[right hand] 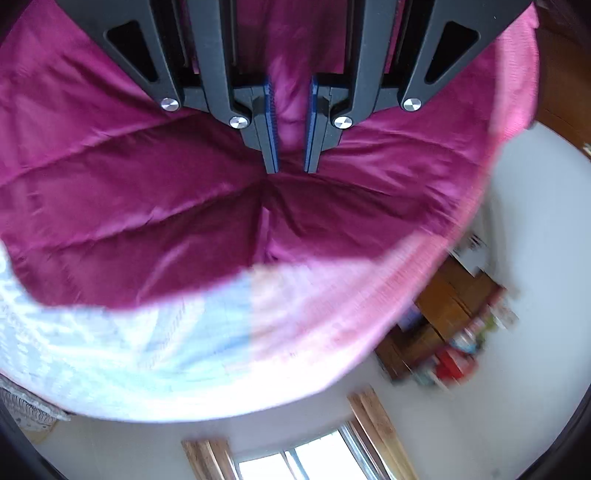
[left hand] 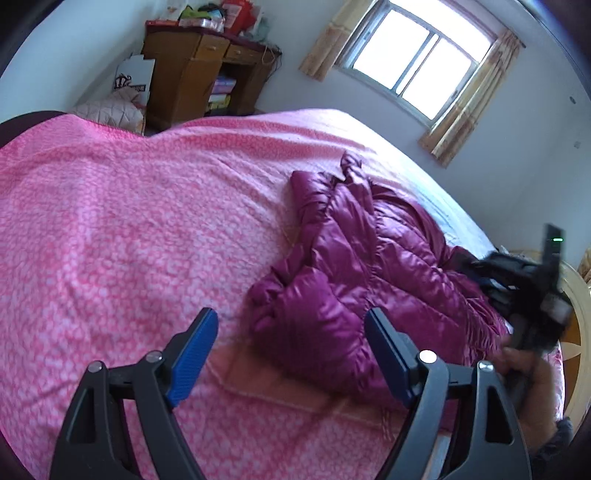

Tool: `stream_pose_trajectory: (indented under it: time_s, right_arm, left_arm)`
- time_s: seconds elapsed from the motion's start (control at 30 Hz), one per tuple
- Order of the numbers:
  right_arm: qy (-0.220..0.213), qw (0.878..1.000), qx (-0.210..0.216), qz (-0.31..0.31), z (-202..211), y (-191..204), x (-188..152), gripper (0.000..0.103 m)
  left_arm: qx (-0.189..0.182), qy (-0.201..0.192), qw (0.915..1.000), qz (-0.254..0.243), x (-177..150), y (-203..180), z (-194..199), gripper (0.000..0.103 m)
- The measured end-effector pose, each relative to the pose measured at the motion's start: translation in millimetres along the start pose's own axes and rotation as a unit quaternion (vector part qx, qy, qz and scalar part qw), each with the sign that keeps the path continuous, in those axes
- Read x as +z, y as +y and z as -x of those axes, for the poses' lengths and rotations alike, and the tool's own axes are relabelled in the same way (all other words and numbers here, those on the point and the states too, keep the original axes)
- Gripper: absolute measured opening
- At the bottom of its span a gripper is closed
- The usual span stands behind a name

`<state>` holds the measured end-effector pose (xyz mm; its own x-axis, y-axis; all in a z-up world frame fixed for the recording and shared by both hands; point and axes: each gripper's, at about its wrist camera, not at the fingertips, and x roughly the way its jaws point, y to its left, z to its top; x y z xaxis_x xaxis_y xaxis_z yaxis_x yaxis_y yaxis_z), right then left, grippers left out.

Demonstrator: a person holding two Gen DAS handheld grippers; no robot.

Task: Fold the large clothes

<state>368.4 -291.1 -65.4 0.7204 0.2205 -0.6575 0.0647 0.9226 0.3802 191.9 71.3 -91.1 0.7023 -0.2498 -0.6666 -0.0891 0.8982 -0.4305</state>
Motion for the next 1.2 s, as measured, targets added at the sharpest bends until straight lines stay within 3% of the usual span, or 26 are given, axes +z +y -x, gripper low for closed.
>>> stream_pose_trajectory:
  time_s: [0.1,0.17,0.3,0.37,0.63,0.7,0.8,0.83,0.87,1.03,1.2]
  right_arm:
    - [-0.025,0.999,0.007,0.027,40,12,-17,0.013]
    - [-0.021,0.999,0.006,0.026,49,12,-35,0.013]
    - [0.015,1.0,0.01,0.008,28,2,-74,0.013]
    - [0.0,1.0,0.006,0.02,20,-2,-89,0.012]
    - [0.002,1.0,-0.001,0.024,14,-1,-97,0.012]
    - [0.003,1.0,0.009,0.018,13,-5,-96,0.012]
    - [0.004,1.0,0.025,0.005,13,-13,-94,0.012]
    - [0.005,1.0,0.03,0.0,13,-15,-94,0.012]
    - [0.006,0.999,0.036,-0.004,13,-17,-95,0.012]
    - [0.008,0.997,0.072,-0.036,14,-33,-97,0.012]
    - [0.015,0.989,0.123,-0.076,14,-55,-101,0.01]
  left_arm:
    - [-0.021,-0.014,0.9997,0.008,-5,-3,1,0.084]
    - [-0.028,-0.001,0.9995,0.016,-6,-5,-8,0.084]
    - [-0.042,-0.01,0.9987,0.028,-7,-12,-18,0.087]
    - [-0.049,-0.009,0.9981,0.036,-4,-11,-21,0.09]
    - [-0.044,-0.031,0.9973,0.049,0,-24,-34,0.09]
    - [-0.039,-0.038,0.9979,0.035,-3,-29,-32,0.08]
    - [-0.051,-0.044,0.9974,0.025,1,-35,-29,0.052]
    - [-0.057,-0.053,0.9969,0.007,4,-42,-23,0.035]
    - [-0.058,-0.062,0.9963,-0.014,7,-49,-19,0.026]
    - [-0.065,-0.115,0.9812,-0.141,15,-104,6,0.019]
    - [-0.078,-0.144,0.9534,-0.253,6,-161,24,0.017]
